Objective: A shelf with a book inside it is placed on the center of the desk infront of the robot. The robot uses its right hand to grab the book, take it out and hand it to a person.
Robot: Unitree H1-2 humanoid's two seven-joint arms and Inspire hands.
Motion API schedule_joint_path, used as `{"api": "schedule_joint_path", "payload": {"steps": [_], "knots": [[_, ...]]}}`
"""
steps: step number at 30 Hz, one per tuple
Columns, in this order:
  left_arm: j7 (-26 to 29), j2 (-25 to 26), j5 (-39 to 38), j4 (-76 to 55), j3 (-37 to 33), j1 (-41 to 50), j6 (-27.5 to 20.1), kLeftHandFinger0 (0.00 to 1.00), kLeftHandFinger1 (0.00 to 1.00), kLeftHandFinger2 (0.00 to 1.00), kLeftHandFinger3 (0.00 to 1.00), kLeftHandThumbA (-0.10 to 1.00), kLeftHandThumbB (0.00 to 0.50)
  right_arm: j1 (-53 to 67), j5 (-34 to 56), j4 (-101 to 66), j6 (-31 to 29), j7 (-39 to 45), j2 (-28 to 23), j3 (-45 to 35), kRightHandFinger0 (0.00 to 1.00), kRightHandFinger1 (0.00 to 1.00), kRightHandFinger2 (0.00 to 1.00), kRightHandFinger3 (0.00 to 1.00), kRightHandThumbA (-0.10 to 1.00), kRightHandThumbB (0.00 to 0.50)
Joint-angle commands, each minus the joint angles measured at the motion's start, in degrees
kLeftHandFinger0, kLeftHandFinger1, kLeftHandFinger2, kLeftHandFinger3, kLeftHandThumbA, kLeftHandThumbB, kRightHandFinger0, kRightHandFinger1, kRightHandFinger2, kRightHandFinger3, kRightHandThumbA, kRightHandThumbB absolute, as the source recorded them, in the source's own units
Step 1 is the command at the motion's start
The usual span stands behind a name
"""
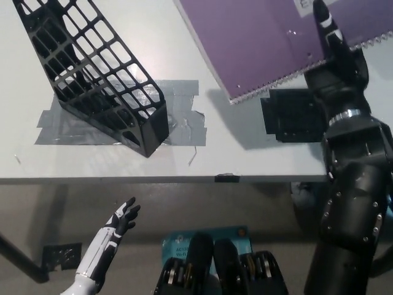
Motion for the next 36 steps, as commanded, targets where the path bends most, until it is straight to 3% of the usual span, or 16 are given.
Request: {"api": "schedule_joint_path", "payload": {"steps": [1, 15, 19, 25, 29, 33, 34, 35, 36], "knots": [[-1.3, 0.9, -0.9, -1.6, 0.2, 0.1, -1.8, 1.0, 1.0, 1.0, 1.0, 0.97, 0.357, -1.7, 3.0, 3.7, -2.1, -0.9, 0.6, -0.3, 0.0, 0.0, 0.0, 0.0, 0.92, 0.0], [-1.6, 1.6, 0.5, -2.3, -0.3, 0.1, -1.9, 1.0, 1.0, 1.0, 1.0, 0.96, 0.335, -4.5, -2.5, 35.4, -13.0, 3.3, -0.4, -0.5, 0.0, 0.0, 0.0, 0.01, 0.94, 0.0], [-1.7, 1.5, 0.2, -2.2, -0.3, -0.1, -2.1, 1.0, 1.0, 1.0, 1.0, 0.94, 0.327, -6.2, -2.1, 43.2, -16.1, 3.9, -0.8, -1.2, 0.0, 0.0, 0.0, 0.07, 0.9, 0.0], [-1.5, 1.8, 2.1, -2.6, -0.5, -0.3, -2.0, 1.0, 1.0, 1.0, 1.0, 0.98, 0.327, -8.1, -0.2, 50.0, -19.8, 3.7, -1.3, -4.2, 0.0, 0.0, 0.02, 0.32, 0.81, 0.0], [-1.5, 2.0, 2.4, -2.7, -0.3, -0.9, -1.6, 1.0, 1.0, 1.0, 1.0, 0.98, 0.333, -9.2, 0.0, 50.2, -20.3, 3.7, -1.7, -4.9, 0.0, 0.0, 0.0, 0.28, 0.8, 0.0], [-1.6, 2.1, 2.7, -2.7, -0.4, -1.1, -1.5, 1.0, 1.0, 1.0, 1.0, 0.98, 0.329, -9.8, 0.0, 49.0, -19.9, 3.1, -2.1, -5.2, 0.0, 0.0, 0.0, 0.27, 0.86, 0.0], [-1.6, 2.0, 2.9, -2.9, -0.5, -1.2, -1.1, 1.0, 1.0, 1.0, 1.0, 0.98, 0.33, -9.8, -0.5, 47.7, -20.2, 2.9, -2.0, -4.9, 0.0, 0.0, 0.05, 0.33, 0.86, 0.041], [-1.6, 2.0, 3.0, -3.0, -0.5, -1.2, -1.0, 1.0, 1.0, 1.0, 1.0, 0.98, 0.33, -9.2, -0.7, 46.4, -20.4, 4.7, -1.9, -4.2, 0.27, 0.35, 0.47, 0.7, 0.89, 0.282], [-1.6, 2.0, 3.2, -3.0, -0.5, -1.3, -0.8, 1.0, 1.0, 1.0, 1.0, 0.98, 0.33, -8.4, -1.0, 44.9, -20.6, 7.0, -1.8, -3.4, 0.36, 0.46, 0.58, 0.76, 0.9, 0.211]]}}
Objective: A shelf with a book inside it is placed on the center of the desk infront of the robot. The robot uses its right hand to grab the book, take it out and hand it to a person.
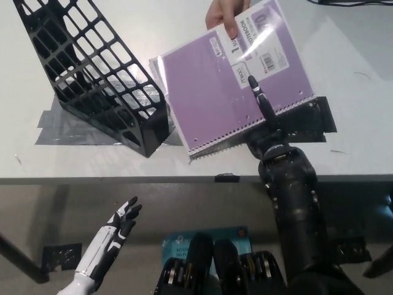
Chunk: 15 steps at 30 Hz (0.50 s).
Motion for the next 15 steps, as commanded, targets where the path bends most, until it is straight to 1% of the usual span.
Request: {"api": "schedule_joint_path", "payload": {"steps": [1, 2, 3, 4, 6, 7, 8, 9, 10, 12, 13, 14, 15], "knots": [[-0.4, 0.9, 1.3, -2.1, -0.1, -1.0, -0.6, 1.0, 1.0, 1.0, 1.0, 0.98, 0.33, -0.8, 0.4, -5.5, -1.9, 6.5, 0.2, 1.9, 0.63, 0.8, 0.94, 1.0, 0.97, 0.315], [-0.4, 0.8, 1.3, -2.1, -0.1, -1.1, -0.6, 1.0, 1.0, 1.0, 1.0, 0.98, 0.33, -0.1, 0.8, -6.7, -0.9, 9.2, 0.1, 2.6, 0.96, 1.0, 1.0, 1.0, 1.0, 0.327], [-0.4, 0.7, 1.2, -2.0, -0.1, -1.1, -0.6, 1.0, 1.0, 1.0, 1.0, 0.97, 0.329, 1.1, 1.4, -9.2, 0.9, 13.0, -0.1, 4.0, 1.0, 1.0, 1.0, 1.0, 1.0, 0.394], [-0.4, 0.7, 1.2, -2.1, -0.1, -1.1, -0.5, 1.0, 1.0, 1.0, 1.0, 0.97, 0.329, 2.0, 1.2, -11.4, 1.4, 14.9, -0.2, 5.3, 1.0, 1.0, 1.0, 1.0, 0.98, 0.433], [-0.5, 0.7, 1.1, -2.3, -0.1, -1.4, -0.1, 1.0, 1.0, 1.0, 1.0, 0.96, 0.331, 3.5, 0.7, -15.4, 1.9, 17.4, -0.4, 7.4, 1.0, 1.0, 1.0, 1.0, 0.97, 0.458], [-0.5, 0.7, 1.2, -2.3, -0.1, -1.4, 0.0, 1.0, 1.0, 1.0, 1.0, 0.97, 0.337, 4.1, 0.9, -17.2, 2.3, 18.0, -0.5, 8.2, 1.0, 1.0, 1.0, 1.0, 0.97, 0.461], [-0.6, 0.8, 0.9, -2.3, 0.0, -1.5, 0.0, 1.0, 1.0, 1.0, 1.0, 0.97, 0.339, 6.5, 1.3, -24.1, 4.0, 19.4, -0.8, 10.5, 1.0, 1.0, 1.0, 1.0, 0.94, 0.486], [-0.8, 0.7, 0.6, -2.4, 0.1, -1.4, 0.0, 1.0, 1.0, 1.0, 1.0, 0.96, 0.339, 7.9, 1.7, -28.3, 5.2, 19.7, -1.0, 11.7, 1.0, 1.0, 1.0, 1.0, 0.94, 0.483], [-0.9, 0.8, 0.1, -2.3, 0.2, -1.5, -0.1, 1.0, 1.0, 1.0, 1.0, 0.97, 0.334, 9.5, 2.2, -34.0, 6.6, 20.2, -1.6, 13.6, 1.0, 1.0, 1.0, 1.0, 0.95, 0.467], [-0.9, 0.8, -0.1, -2.1, 0.3, -1.6, -0.3, 1.0, 1.0, 1.0, 1.0, 0.97, 0.333, 10.7, 2.5, -38.4, 7.4, 20.3, -2.2, 15.0, 1.0, 1.0, 1.0, 1.0, 0.96, 0.467], [-0.9, 0.7, -0.4, -1.8, 0.5, -1.7, -0.8, 1.0, 1.0, 1.0, 1.0, 0.97, 0.327, 13.1, 1.9, -46.6, 8.1, 19.0, -3.2, 17.1, 1.0, 1.0, 1.0, 1.0, 0.97, 0.467], [-0.8, 0.6, -0.6, -1.7, 0.5, -1.7, -1.0, 1.0, 1.0, 1.0, 1.0, 0.97, 0.326, 13.9, 1.6, -49.4, 8.3, 18.6, -3.5, 17.8, 1.0, 1.0, 1.0, 1.0, 0.97, 0.466], [-0.8, 0.6, -0.7, -1.6, 0.6, -1.7, -1.1, 1.0, 1.0, 1.0, 1.0, 0.97, 0.325, 14.3, 1.4, -50.8, 8.4, 18.3, -3.7, 18.2, 1.0, 1.0, 1.0, 1.0, 0.92, 0.493]]}}
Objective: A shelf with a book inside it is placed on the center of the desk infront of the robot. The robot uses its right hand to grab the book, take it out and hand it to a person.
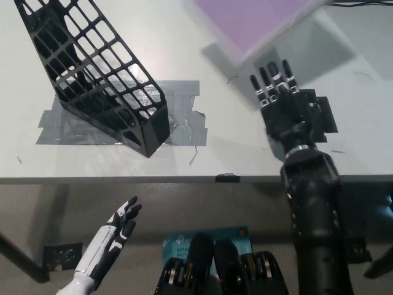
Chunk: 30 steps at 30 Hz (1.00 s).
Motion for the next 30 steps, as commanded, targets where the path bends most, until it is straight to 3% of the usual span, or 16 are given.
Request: {"api": "schedule_joint_path", "payload": {"steps": [1, 3, 6, 12, 14, 18, 21, 28, 30], "knots": [[-0.9, 0.4, -2.1, -1.8, 0.8, -1.4, -0.8, 1.0, 1.0, 1.0, 1.0, 0.98, 0.348, 5.9, 0.8, -33.7, 6.7, 8.3, -4.1, 10.6, 1.0, 1.0, 1.0, 1.0, 0.99, 0.463], [-1.2, 0.0, -3.2, -2.1, 1.1, -1.3, 0.2, 1.0, 1.0, 1.0, 1.0, 0.97, 0.355, 9.5, 0.1, -44.9, 7.9, 7.0, -6.2, 12.6, 1.0, 1.0, 1.0, 1.0, 0.99, 0.495], [-1.3, -0.1, -4.0, -1.9, 1.3, -1.4, 0.1, 1.0, 1.0, 1.0, 1.0, 0.97, 0.353, 12.1, -1.3, -52.1, 8.1, 5.7, -7.7, 13.9, 1.0, 1.0, 1.0, 1.0, 1.0, 0.5], [-0.6, -0.5, -4.2, -1.5, 1.9, -1.3, -0.4, 1.0, 1.0, 1.0, 1.0, 1.0, 0.351, 24.8, -10.3, -66.3, 1.4, 12.5, -12.4, 18.7, 1.0, 1.0, 1.0, 1.0, 1.0, 0.498], [-0.1, -0.9, -4.5, -1.3, 2.2, -0.9, -0.6, 1.0, 1.0, 1.0, 1.0, 1.0, 0.37, 30.5, -15.0, -64.4, -3.9, 15.8, -13.1, 20.5, 1.0, 1.0, 1.0, 1.0, 1.0, 0.454], [-0.2, -1.8, -6.2, -1.0, 2.5, 0.2, -1.4, 1.0, 1.0, 1.0, 1.0, 1.0, 0.365, 39.2, -19.8, -55.7, -9.6, 17.3, -14.0, 22.9, 1.0, 1.0, 1.0, 1.0, 1.0, 0.439], [-0.2, -2.0, -6.5, -1.1, 2.7, 1.1, -2.0, 1.0, 1.0, 1.0, 1.0, 1.0, 0.359, 43.2, -23.2, -49.0, -11.1, 15.1, -14.9, 24.3, 1.0, 1.0, 1.0, 1.0, 1.0, 0.446], [0.4, -2.8, -6.7, 0.7, 3.3, 2.4, -6.1, 1.0, 1.0, 1.0, 1.0, 1.0, 0.319, 45.7, -25.6, -36.3, -13.3, 12.7, -15.7, 27.1, 1.0, 1.0, 1.0, 1.0, 1.0, 0.389], [0.5, -3.2, -6.8, 1.6, 3.5, 2.7, -6.7, 1.0, 1.0, 1.0, 1.0, 1.0, 0.343, 45.4, -27.6, -33.3, -13.1, 11.7, -16.4, 28.6, 1.0, 1.0, 1.0, 1.0, 1.0, 0.403]]}}
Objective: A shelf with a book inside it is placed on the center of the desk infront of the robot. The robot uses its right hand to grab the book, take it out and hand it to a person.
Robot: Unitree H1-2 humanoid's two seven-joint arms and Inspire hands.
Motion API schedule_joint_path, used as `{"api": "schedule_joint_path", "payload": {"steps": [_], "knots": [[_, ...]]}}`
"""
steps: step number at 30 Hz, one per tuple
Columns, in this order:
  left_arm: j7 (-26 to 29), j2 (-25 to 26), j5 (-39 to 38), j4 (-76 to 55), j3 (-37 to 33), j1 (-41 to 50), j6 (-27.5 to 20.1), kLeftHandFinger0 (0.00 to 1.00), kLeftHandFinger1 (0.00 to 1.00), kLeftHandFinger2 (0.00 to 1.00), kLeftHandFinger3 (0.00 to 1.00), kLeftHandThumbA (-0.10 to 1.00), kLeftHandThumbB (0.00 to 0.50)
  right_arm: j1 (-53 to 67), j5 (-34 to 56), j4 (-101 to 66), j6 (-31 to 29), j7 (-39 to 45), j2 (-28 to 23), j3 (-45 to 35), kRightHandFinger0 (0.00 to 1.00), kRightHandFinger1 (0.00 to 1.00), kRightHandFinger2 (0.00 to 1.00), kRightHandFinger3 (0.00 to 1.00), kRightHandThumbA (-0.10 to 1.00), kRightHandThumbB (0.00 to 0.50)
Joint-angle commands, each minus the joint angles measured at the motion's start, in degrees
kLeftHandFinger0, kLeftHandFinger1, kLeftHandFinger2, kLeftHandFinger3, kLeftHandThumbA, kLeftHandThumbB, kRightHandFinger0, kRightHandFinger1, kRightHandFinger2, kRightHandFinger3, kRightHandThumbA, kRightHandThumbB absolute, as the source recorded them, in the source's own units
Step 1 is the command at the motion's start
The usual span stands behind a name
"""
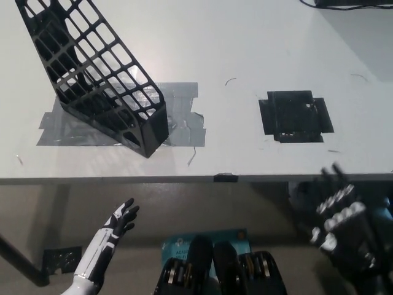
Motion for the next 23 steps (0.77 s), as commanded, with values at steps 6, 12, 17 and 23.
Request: {"api": "schedule_joint_path", "payload": {"steps": [6, 12, 17, 23], "knots": [[0.5, -1.2, -2.9, 0.1, 1.8, 2.3, -5.2, 1.0, 1.0, 1.0, 1.0, 1.0, 0.346, -0.4, -13.5, 6.3, -8.2, 3.4, -2.5, 6.7, 1.0, 1.0, 1.0, 1.0, 1.0, 0.361], [-0.2, -1.1, -3.5, 0.5, 1.9, 2.3, -5.9, 1.0, 1.0, 1.0, 1.0, 1.0, 0.335, -0.5, -14.1, 7.2, -7.0, 3.2, -2.5, 7.9, 1.0, 1.0, 1.0, 1.0, 1.0, 0.349], [-0.1, -1.0, -3.2, 0.8, 1.8, 2.2, -6.6, 1.0, 1.0, 1.0, 1.0, 1.0, 0.335, -0.5, -15.8, 7.8, -7.7, 3.5, -2.8, 8.6, 1.0, 1.0, 1.0, 1.0, 1.0, 0.332], [-0.5, -0.8, -3.7, 1.2, 1.7, 2.1, -6.9, 1.0, 1.0, 1.0, 1.0, 1.0, 0.315, -0.9, -17.1, 8.2, -7.8, 3.8, -3.2, 9.0, 1.0, 1.0, 1.0, 1.0, 1.0, 0.297]]}}
